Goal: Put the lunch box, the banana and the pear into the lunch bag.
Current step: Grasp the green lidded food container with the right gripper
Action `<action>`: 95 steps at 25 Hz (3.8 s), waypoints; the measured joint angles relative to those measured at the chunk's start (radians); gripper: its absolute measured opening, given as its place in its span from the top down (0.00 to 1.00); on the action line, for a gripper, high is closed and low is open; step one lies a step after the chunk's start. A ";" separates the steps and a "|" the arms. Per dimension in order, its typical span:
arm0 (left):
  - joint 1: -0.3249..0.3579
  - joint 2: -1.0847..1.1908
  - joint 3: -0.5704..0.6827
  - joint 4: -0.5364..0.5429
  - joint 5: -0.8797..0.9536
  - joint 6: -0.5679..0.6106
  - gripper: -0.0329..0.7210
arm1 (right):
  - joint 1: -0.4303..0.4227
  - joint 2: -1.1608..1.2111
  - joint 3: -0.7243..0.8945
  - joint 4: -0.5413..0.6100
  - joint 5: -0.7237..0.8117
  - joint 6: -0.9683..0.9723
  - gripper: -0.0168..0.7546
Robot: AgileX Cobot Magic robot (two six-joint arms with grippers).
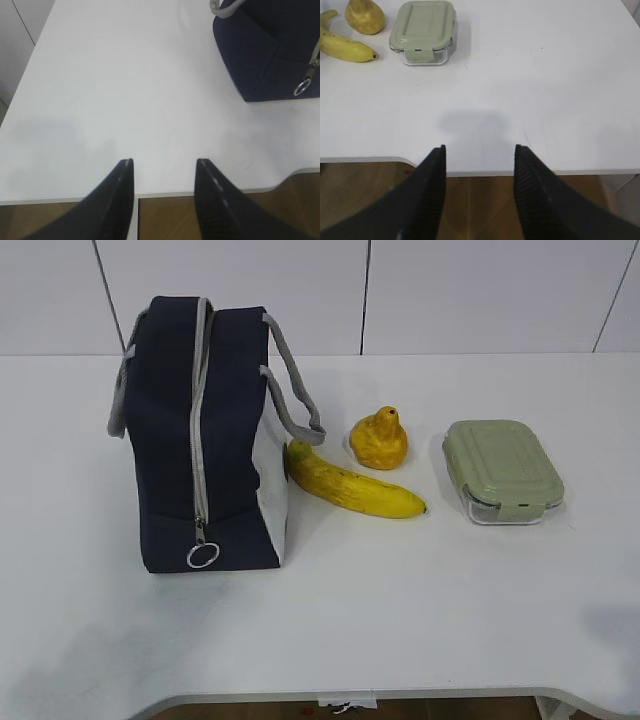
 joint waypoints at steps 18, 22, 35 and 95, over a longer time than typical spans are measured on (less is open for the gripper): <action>0.000 0.000 0.000 0.000 0.000 0.000 0.55 | 0.000 0.078 -0.059 -0.002 -0.008 0.000 0.52; 0.000 0.000 0.000 0.000 0.000 0.000 0.55 | 0.000 0.197 -0.099 -0.011 -0.041 0.000 0.52; 0.000 0.000 0.000 -0.007 0.000 0.000 0.55 | 0.000 0.651 -0.139 -0.015 -0.208 0.125 0.52; 0.000 0.000 0.000 -0.014 -0.004 0.000 0.55 | -0.538 2.039 -0.898 1.126 0.037 -0.868 0.50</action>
